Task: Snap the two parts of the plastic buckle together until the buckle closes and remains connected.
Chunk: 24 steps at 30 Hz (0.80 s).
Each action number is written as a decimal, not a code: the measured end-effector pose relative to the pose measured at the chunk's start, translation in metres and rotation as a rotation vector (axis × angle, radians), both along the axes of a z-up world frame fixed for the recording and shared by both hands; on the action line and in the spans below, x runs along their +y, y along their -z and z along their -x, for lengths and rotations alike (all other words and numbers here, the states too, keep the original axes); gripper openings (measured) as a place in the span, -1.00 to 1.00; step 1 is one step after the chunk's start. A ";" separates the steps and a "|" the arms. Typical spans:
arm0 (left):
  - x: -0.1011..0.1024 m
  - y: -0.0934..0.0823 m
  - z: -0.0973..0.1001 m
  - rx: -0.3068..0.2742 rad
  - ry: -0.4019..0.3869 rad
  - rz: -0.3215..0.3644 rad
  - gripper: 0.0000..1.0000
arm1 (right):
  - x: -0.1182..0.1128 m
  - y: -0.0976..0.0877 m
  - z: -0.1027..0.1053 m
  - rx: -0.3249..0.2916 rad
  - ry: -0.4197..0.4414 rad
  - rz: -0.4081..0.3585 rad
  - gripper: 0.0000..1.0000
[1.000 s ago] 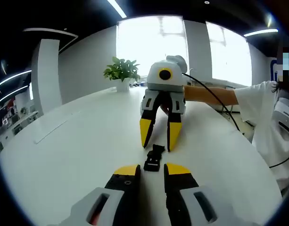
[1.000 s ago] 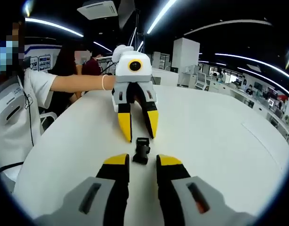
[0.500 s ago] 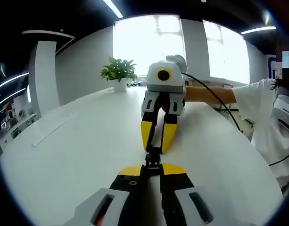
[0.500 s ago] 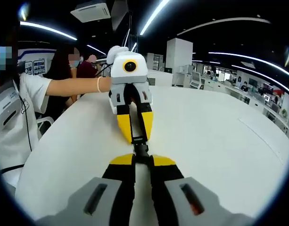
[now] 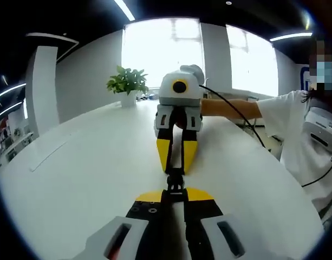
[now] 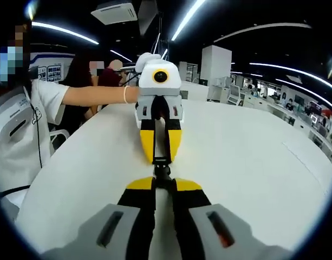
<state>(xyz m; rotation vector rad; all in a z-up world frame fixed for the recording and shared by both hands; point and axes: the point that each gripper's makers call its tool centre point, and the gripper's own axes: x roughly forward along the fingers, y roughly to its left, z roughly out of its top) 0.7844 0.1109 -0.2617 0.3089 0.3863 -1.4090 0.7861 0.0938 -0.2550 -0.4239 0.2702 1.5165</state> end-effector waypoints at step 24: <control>0.004 -0.006 0.014 0.017 0.024 -0.022 -0.78 | 0.010 0.000 0.005 -0.011 -0.076 0.087 -0.80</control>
